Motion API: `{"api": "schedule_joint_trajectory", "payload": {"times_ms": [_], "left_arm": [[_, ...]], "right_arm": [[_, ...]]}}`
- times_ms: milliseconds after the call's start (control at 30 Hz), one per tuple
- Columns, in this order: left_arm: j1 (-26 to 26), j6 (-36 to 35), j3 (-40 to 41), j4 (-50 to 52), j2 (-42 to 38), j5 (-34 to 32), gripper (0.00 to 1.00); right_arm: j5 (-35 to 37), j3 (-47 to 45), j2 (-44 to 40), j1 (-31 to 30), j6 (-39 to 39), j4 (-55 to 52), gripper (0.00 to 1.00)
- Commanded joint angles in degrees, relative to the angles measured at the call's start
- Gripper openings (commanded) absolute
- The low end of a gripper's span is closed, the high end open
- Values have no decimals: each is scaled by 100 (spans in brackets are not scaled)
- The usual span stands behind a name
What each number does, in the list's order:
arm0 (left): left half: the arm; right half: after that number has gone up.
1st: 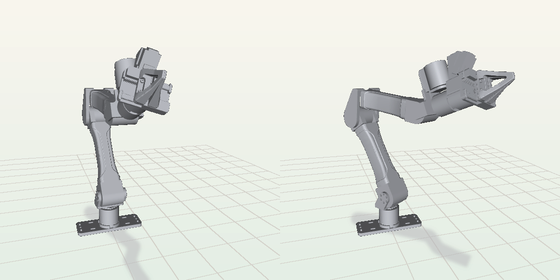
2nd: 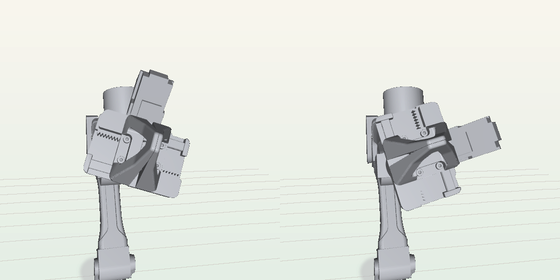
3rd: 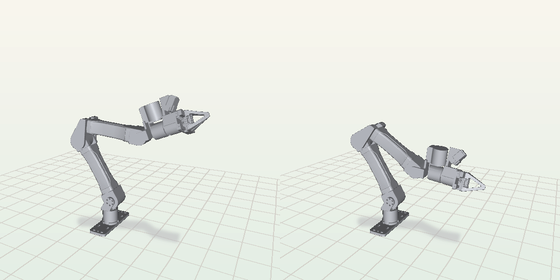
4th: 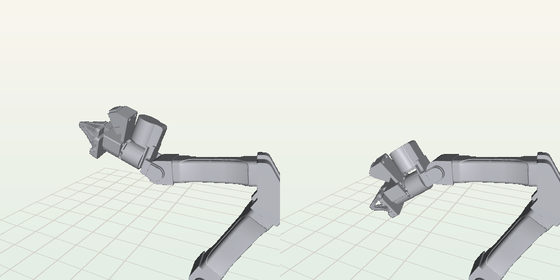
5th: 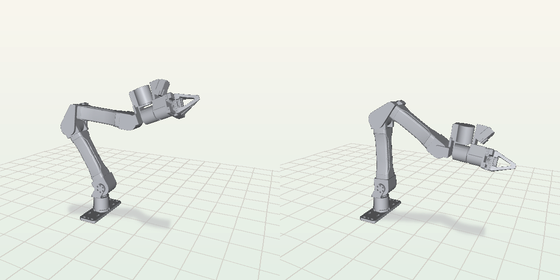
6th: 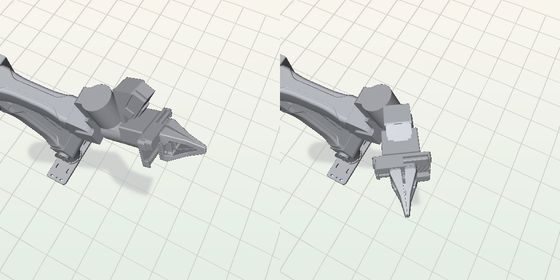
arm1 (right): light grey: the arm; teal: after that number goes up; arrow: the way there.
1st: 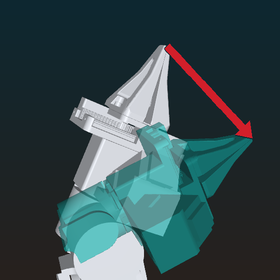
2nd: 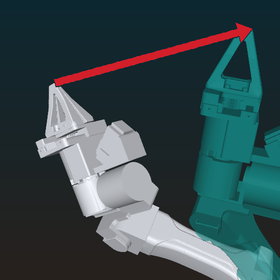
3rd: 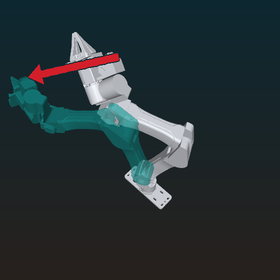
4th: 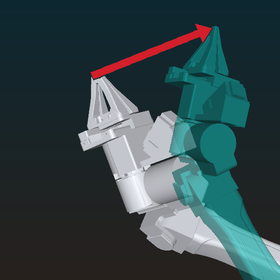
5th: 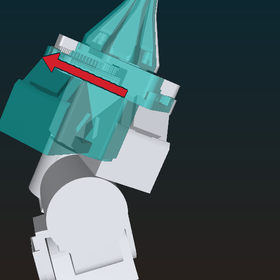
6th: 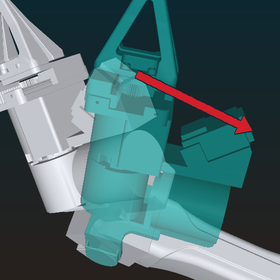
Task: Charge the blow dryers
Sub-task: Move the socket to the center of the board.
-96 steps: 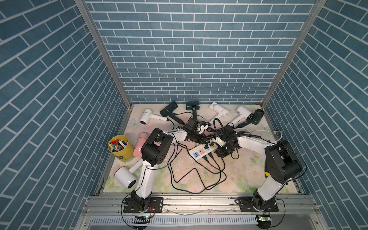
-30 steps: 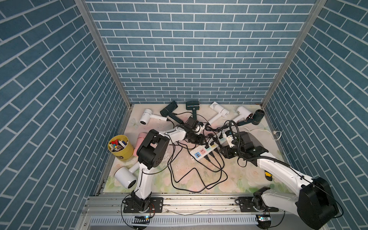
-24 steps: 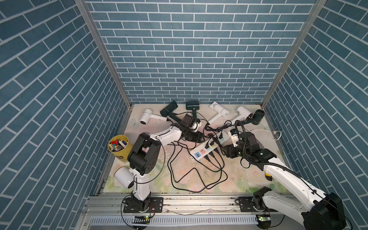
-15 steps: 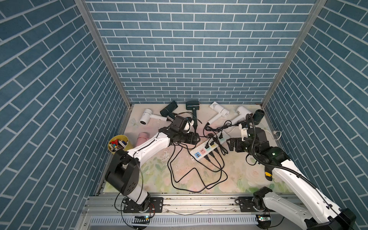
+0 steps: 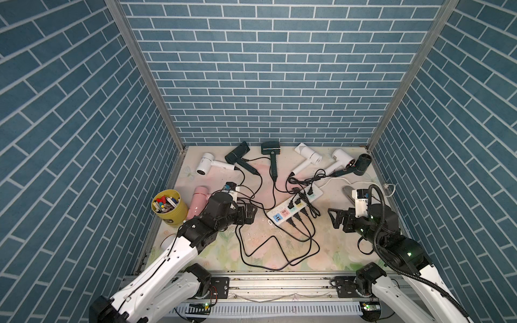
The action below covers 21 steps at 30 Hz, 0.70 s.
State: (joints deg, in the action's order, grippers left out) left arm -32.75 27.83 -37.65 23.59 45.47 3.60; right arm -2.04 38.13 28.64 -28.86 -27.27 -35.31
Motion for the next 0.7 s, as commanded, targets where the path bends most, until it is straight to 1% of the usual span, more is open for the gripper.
{"api": "schedule_joint_trajectory", "payload": {"times_ms": [0,167,367,600,667], "left_arm": [[28,187,197,165,-334,-546,100],[39,222,248,342,-556,-1009,99],[34,240,176,278,-295,-1089,100],[34,89,-207,365,202,-975,100],[40,57,-463,458,267,-915,99]], "right_arm": [[-620,-268,-79,3,-321,343,99],[-749,-286,278,3,-221,522,99],[-630,-159,866,8,-62,816,99],[-50,129,1258,4,20,833,99],[204,332,1352,3,-6,680,99]]}}
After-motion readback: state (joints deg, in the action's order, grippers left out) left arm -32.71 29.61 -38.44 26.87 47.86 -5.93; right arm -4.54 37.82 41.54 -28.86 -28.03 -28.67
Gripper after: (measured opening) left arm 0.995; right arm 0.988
